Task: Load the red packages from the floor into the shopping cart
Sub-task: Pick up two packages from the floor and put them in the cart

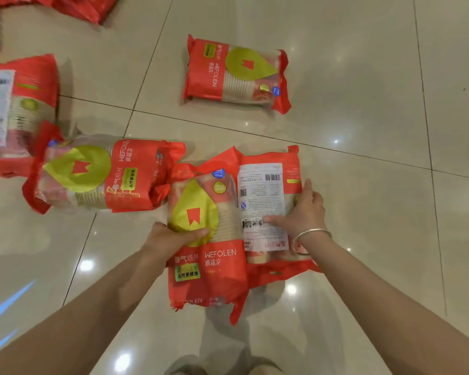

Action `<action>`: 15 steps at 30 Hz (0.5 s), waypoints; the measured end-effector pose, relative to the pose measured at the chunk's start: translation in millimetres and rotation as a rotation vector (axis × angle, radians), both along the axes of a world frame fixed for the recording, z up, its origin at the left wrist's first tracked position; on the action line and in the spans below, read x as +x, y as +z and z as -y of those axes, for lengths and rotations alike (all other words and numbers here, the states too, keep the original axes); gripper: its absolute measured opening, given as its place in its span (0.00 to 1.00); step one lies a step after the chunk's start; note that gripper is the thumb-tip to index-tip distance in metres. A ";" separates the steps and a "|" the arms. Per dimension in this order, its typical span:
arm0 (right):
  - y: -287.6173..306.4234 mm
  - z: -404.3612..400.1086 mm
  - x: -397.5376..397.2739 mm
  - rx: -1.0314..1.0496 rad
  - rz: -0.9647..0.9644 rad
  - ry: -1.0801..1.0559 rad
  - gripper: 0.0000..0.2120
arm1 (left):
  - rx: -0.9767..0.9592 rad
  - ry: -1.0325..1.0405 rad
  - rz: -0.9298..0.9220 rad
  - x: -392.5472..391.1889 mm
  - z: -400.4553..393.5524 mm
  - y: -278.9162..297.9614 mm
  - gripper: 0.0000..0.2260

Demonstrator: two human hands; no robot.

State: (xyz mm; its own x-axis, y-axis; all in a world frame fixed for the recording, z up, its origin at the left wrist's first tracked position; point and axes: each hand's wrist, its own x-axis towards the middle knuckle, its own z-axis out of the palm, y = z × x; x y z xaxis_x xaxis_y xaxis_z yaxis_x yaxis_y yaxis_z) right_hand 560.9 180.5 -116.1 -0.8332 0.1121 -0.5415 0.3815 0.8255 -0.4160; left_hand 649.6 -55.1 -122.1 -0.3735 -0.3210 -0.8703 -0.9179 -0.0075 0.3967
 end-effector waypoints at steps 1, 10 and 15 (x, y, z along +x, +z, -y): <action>-3.2 -1.4 -0.6 -0.088 0.085 -0.129 0.62 | 0.062 0.027 0.014 0.1 -1.2 1.0 0.29; -9.1 -5.7 -3.7 -0.462 0.212 -0.482 0.39 | 0.180 0.142 -0.040 2.9 8.3 -8.9 0.32; 4.0 -12.4 -1.6 -0.471 0.128 -0.490 0.36 | 0.208 0.200 -0.117 2.9 -0.9 -1.5 0.33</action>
State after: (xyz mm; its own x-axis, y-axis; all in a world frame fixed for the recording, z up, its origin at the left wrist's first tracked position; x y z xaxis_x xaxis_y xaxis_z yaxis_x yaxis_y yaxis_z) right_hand 559.3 192.8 -112.1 -0.6729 0.1878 -0.7155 0.7342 0.2878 -0.6149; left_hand 652.5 -54.2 -123.7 -0.4220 -0.2173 -0.8801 -0.8385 -0.2755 0.4701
